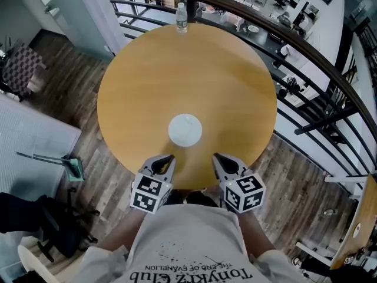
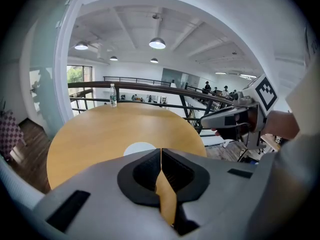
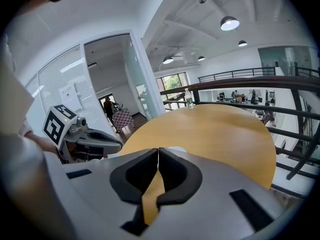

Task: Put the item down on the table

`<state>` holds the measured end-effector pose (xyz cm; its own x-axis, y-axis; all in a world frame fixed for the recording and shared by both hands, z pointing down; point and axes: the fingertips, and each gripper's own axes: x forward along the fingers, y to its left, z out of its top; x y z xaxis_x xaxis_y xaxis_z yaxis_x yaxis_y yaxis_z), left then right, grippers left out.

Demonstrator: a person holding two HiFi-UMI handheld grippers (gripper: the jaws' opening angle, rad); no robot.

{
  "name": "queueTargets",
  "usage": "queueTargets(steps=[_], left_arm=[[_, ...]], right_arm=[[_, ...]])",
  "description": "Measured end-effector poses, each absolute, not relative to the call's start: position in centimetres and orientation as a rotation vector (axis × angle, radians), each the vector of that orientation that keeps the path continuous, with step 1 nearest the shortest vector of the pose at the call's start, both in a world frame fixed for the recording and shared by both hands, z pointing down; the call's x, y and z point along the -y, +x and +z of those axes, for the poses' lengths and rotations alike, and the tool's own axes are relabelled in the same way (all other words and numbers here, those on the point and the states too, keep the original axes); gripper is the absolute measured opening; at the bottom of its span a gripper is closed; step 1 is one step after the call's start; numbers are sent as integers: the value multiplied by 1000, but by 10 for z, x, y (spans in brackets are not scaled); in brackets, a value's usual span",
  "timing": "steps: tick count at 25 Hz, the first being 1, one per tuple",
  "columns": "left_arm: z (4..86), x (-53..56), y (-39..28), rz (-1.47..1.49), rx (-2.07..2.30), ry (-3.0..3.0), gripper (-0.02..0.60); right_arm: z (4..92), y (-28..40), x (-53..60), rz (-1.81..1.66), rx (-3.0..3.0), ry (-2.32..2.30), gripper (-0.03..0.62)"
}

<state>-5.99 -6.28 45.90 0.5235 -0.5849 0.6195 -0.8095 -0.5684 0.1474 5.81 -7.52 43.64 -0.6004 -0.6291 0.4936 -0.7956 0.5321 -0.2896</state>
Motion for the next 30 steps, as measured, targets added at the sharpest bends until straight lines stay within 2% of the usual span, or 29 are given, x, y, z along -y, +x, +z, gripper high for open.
queueTargets(steps=[30], left_arm=[[459,59,-60,765,1139,2342,23]], right_arm=[[436,55,67,665,2437,1118,26]])
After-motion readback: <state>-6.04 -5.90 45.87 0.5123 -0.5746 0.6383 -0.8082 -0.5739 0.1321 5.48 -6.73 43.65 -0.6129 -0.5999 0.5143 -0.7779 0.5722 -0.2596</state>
